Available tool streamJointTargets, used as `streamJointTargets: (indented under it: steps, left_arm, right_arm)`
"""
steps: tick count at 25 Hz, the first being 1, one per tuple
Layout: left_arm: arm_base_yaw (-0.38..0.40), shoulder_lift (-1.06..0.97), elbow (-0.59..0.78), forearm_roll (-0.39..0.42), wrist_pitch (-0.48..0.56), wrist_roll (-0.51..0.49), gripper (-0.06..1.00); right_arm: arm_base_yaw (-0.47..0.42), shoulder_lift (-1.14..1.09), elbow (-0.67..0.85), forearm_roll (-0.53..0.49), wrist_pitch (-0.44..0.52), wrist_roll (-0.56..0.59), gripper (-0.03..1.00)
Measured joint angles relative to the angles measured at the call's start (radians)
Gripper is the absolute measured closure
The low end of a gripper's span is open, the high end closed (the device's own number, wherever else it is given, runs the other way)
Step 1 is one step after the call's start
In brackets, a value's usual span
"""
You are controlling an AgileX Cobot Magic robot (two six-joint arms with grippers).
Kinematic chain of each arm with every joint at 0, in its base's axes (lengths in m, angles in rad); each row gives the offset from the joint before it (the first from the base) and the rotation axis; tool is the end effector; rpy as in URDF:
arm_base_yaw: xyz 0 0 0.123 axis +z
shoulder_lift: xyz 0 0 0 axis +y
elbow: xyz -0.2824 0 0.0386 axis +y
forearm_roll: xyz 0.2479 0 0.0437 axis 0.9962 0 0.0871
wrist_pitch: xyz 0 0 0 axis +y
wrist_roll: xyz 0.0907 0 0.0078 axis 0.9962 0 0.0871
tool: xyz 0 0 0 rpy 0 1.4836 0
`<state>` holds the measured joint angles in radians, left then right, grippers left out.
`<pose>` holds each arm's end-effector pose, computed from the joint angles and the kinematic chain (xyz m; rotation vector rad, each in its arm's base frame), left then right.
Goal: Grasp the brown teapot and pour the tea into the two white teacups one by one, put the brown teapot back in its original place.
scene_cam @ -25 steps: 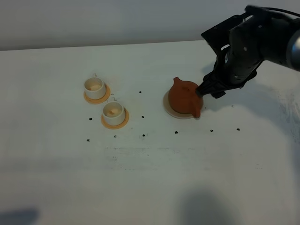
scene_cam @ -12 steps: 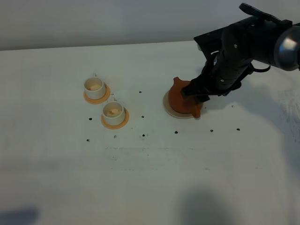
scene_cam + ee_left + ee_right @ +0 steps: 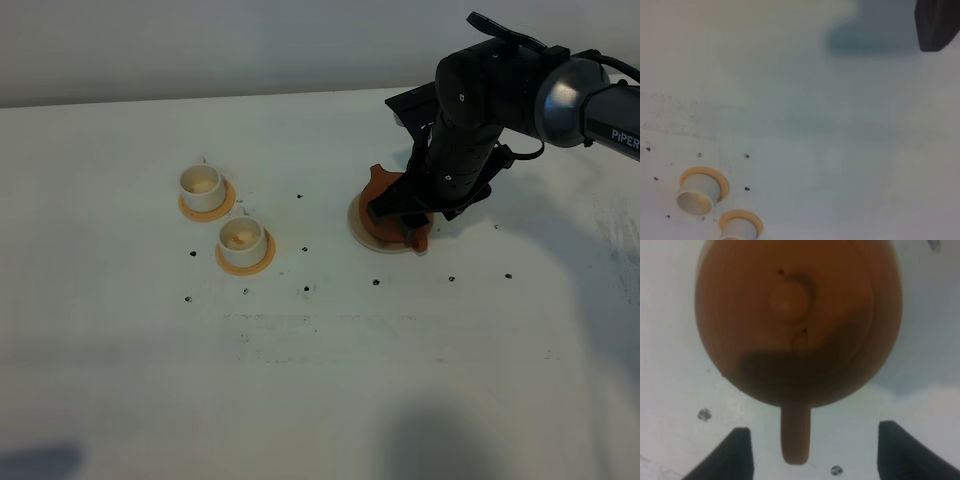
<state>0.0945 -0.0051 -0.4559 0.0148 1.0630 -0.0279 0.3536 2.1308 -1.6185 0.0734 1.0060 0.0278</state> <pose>-0.0010 0.0011 0.2646 -0.1279 2.0821 0.0584 0.4041 0.1552 0.1684 -0.4367 2.9819 0.1358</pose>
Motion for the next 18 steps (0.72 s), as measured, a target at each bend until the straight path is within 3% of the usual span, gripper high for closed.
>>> streamJointTargets:
  steps: [18]
  left_arm:
    - [0.000, 0.000, 0.000, 0.000, 0.000, -0.001, 0.65]
  right_arm:
    - [0.000, 0.042, -0.005, -0.003, -0.028, -0.008, 0.50]
